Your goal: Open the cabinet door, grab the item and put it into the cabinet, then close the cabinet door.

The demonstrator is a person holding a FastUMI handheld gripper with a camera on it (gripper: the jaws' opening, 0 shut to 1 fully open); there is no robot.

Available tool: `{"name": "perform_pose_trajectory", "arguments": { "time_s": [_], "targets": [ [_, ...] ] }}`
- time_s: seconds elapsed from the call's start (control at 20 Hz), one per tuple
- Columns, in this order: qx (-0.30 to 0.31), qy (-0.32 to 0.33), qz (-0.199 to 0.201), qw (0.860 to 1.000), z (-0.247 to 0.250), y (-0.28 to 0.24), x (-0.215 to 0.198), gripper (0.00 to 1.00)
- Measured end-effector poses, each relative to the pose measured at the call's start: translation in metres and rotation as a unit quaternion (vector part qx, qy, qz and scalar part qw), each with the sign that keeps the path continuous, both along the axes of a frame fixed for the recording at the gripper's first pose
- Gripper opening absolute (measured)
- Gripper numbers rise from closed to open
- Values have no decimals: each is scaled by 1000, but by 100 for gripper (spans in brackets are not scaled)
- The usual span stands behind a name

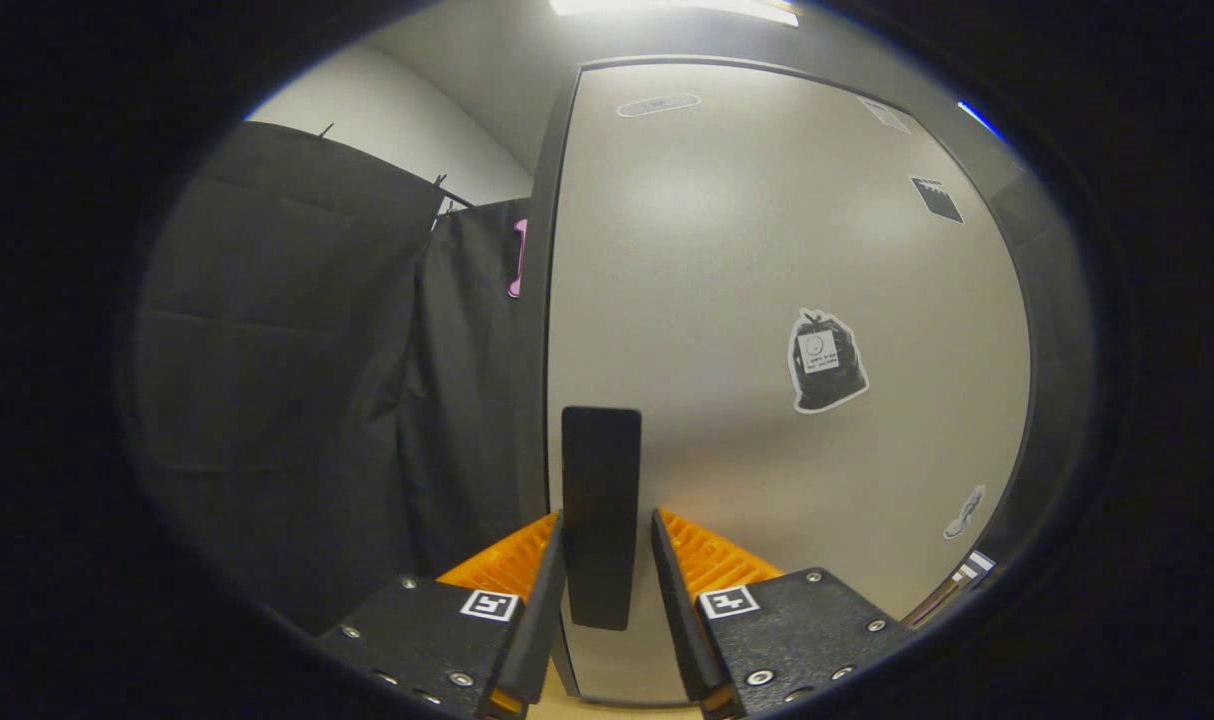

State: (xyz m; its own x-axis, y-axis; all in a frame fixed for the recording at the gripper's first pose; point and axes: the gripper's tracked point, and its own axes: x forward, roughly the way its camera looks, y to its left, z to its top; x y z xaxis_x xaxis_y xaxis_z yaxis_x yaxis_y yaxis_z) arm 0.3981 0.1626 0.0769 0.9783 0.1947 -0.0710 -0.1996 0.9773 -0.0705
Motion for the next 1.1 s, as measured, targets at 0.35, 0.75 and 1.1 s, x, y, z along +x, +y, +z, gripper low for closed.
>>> {"name": "perform_pose_trajectory", "arguments": {
  "time_s": [0.35, 0.75, 1.1],
  "targets": [
    [-3, 18, 3, 1000, 1, -1, -10, 29],
    [6, 36, 51, 998, 14, 1, -52, 27],
    [-1, 53, 78, 996, 16, -1, -69, 27]
  ]
}}
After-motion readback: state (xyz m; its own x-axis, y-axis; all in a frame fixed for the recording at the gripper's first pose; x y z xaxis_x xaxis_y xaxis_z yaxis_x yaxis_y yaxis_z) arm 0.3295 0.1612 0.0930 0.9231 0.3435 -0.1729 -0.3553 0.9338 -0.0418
